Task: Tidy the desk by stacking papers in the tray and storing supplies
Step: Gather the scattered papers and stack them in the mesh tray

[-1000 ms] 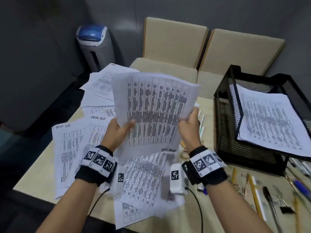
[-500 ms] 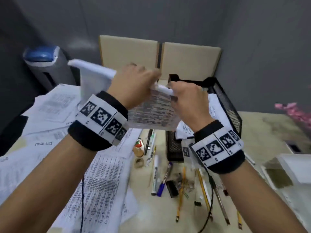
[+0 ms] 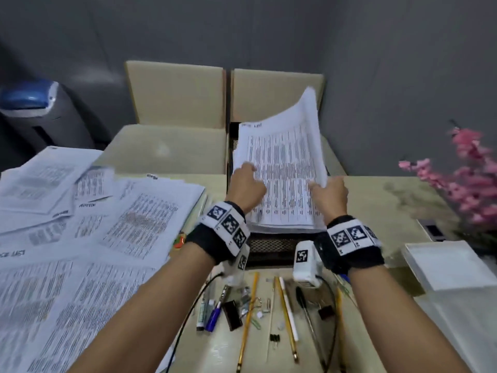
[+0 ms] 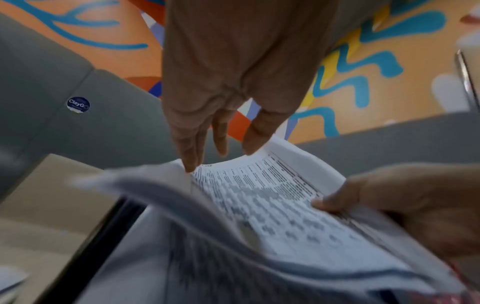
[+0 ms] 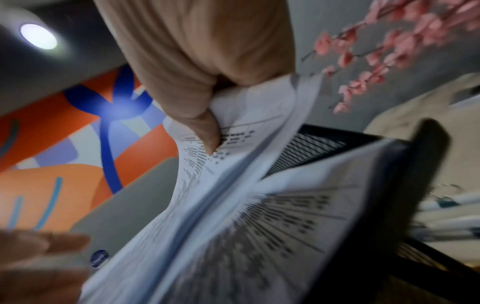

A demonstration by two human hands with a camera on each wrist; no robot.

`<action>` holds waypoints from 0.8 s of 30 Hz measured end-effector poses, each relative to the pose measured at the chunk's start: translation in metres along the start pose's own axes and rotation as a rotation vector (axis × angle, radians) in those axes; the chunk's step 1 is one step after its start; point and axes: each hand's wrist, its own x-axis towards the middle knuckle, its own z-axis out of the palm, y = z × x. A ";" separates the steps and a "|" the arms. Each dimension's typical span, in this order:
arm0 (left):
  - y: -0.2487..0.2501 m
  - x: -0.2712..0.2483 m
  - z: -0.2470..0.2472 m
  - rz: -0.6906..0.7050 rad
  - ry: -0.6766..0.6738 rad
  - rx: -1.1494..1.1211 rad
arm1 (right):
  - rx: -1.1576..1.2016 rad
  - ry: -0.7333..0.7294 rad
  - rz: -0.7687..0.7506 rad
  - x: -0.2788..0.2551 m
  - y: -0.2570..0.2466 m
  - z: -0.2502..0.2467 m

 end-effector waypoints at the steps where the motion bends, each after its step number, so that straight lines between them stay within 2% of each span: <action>1: -0.006 0.002 0.011 -0.057 -0.038 0.021 | -0.021 -0.033 0.028 0.003 0.007 0.003; 4: -0.018 0.001 0.031 -0.203 -0.156 0.195 | -0.125 -0.132 0.049 0.008 0.021 0.007; 7: -0.022 0.000 0.038 -0.280 -0.246 0.281 | -0.287 -0.158 -0.052 0.007 0.026 0.012; 9: -0.022 0.000 0.041 -0.301 -0.259 0.293 | -0.353 -0.129 -0.209 0.008 0.028 0.016; 11: -0.021 -0.001 0.042 -0.308 -0.256 0.318 | -0.540 -0.140 -0.349 0.012 0.030 0.019; 13: -0.021 -0.004 0.044 -0.301 -0.245 0.355 | -0.778 -0.168 -0.409 0.011 0.031 0.019; 15: -0.022 -0.006 0.041 -0.250 -0.245 0.366 | -0.856 -0.170 -0.389 0.007 0.027 0.018; 18: -0.024 -0.011 0.019 -0.084 -0.205 0.265 | -0.709 -0.108 -0.379 -0.001 0.012 0.018; 20: -0.030 -0.016 -0.012 0.017 -0.086 0.193 | -0.504 -0.067 -0.409 -0.008 -0.010 0.022; 22: -0.046 -0.016 -0.049 0.032 0.050 0.153 | -0.315 -0.042 -0.485 -0.019 -0.039 0.032; 24: -0.075 -0.012 -0.090 -0.039 0.130 0.138 | -0.181 -0.051 -0.582 -0.033 -0.073 0.050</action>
